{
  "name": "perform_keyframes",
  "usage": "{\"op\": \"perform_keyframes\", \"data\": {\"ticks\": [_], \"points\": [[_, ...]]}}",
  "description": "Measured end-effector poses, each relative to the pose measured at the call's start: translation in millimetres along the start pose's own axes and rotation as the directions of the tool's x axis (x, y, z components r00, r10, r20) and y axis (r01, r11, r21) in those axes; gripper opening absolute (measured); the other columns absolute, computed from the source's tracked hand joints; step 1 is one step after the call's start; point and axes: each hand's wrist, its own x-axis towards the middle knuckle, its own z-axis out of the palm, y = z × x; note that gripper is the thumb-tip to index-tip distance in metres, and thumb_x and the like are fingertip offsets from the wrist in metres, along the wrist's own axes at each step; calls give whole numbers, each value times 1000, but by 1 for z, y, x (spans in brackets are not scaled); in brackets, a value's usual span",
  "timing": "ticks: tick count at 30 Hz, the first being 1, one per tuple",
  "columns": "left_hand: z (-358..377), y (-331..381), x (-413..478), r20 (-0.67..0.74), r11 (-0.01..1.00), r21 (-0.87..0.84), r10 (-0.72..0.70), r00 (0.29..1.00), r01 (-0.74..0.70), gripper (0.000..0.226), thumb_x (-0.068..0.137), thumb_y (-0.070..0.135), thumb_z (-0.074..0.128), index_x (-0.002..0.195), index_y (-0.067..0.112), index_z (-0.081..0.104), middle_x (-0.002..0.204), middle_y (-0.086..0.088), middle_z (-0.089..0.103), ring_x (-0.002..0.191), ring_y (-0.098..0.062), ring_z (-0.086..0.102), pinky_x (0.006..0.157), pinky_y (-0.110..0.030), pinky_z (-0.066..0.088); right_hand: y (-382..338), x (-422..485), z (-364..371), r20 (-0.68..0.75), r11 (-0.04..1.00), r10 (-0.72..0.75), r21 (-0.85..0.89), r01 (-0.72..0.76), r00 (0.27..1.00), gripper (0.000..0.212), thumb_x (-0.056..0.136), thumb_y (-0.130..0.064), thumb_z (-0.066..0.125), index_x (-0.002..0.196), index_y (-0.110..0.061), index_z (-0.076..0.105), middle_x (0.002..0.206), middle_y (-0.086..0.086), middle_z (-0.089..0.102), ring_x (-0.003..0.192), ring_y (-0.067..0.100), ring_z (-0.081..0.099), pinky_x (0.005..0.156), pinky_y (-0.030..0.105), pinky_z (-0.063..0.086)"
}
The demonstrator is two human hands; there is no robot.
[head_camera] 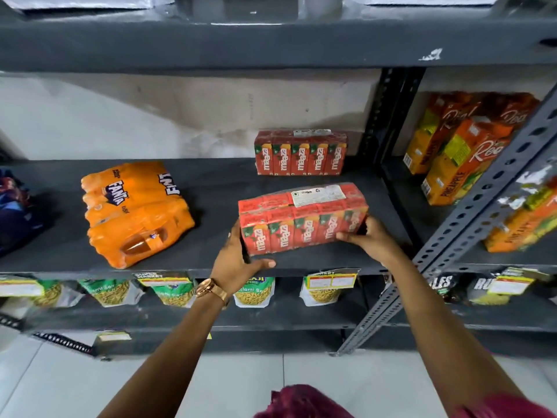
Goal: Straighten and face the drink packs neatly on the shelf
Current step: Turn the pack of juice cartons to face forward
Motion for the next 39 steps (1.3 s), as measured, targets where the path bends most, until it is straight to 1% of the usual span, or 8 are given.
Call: {"op": "perform_keyframes", "data": {"ticks": [4, 10, 13, 16, 20, 24, 30, 39], "points": [[-3, -8, -3, -4, 999, 24, 24, 1000, -24, 84, 57, 39, 87, 124, 26, 38, 95, 35, 53, 81, 29, 51, 63, 6, 37, 16, -43, -5, -46, 991, -17, -132, 11, 999, 54, 74, -24, 81, 122, -13, 57, 113, -5, 63, 106, 11, 57, 88, 27, 39], [-3, -12, -6, -75, 993, 110, 62, 995, -53, 77, 53, 40, 88, 115, 25, 45, 87, 35, 51, 66, 23, 48, 60, 5, 36, 28, -69, -2, -131, 947, -116, -314, 70, 985, 56, 70, -22, 85, 119, -9, 60, 106, -9, 59, 101, 10, 54, 79, 21, 38], [-1, -9, -5, -103, 988, 140, 78, 992, -63, 80, 49, 51, 87, 113, 26, 46, 92, 22, 63, 71, 10, 57, 61, 0, 39, 29, -69, 0, -176, 943, -146, -322, 83, 973, 50, 69, -17, 86, 112, -5, 64, 99, -8, 61, 95, 10, 55, 66, 5, 36], [4, -6, -5, -134, 977, 206, 91, 987, -62, 85, 45, 66, 77, 114, 25, 46, 99, 3, 72, 83, -20, 69, 67, -25, 46, 28, -67, -5, -160, 964, -111, -258, 67, 981, 43, 69, -15, 85, 106, -10, 64, 94, -12, 64, 87, 5, 58, 69, -3, 39], [7, -2, -4, -141, 971, 231, 103, 985, -68, 87, 41, 78, 69, 110, 31, 43, 97, 4, 71, 84, -21, 68, 67, -28, 46, 26, -69, -8, -161, 975, -76, -217, 39, 984, 39, 71, -16, 84, 97, -22, 56, 89, -28, 57, 84, -14, 52, 68, -5, 37], [7, -3, -3, -141, 973, 217, 108, 984, -76, 87, 40, 83, 65, 107, 34, 40, 97, 5, 70, 84, -19, 68, 68, -27, 46, 29, -67, -6, -166, 967, -76, -252, 32, 983, 39, 72, -16, 83, 103, -12, 60, 89, -18, 59, 83, -7, 53, 69, -6, 37], [6, -6, -3, -125, 974, 203, 125, 984, -98, 96, 38, 88, 60, 111, 29, 40, 101, -2, 71, 86, -25, 69, 71, -29, 47, 31, -68, -3, -158, 949, -107, -310, 54, 982, 45, 75, -16, 80, 112, -3, 59, 99, -6, 59, 95, 12, 54, 73, 20, 40], [1, -6, -9, -20, 983, 175, 63, 998, -58, 90, 41, 73, 76, 112, 33, 38, 105, 3, 68, 94, -21, 65, 73, -35, 52, 32, -79, 6, -213, 962, -40, -271, -20, 976, 41, 76, -13, 80, 109, -2, 60, 96, -3, 62, 84, 3, 54, 67, -5, 38]]}}
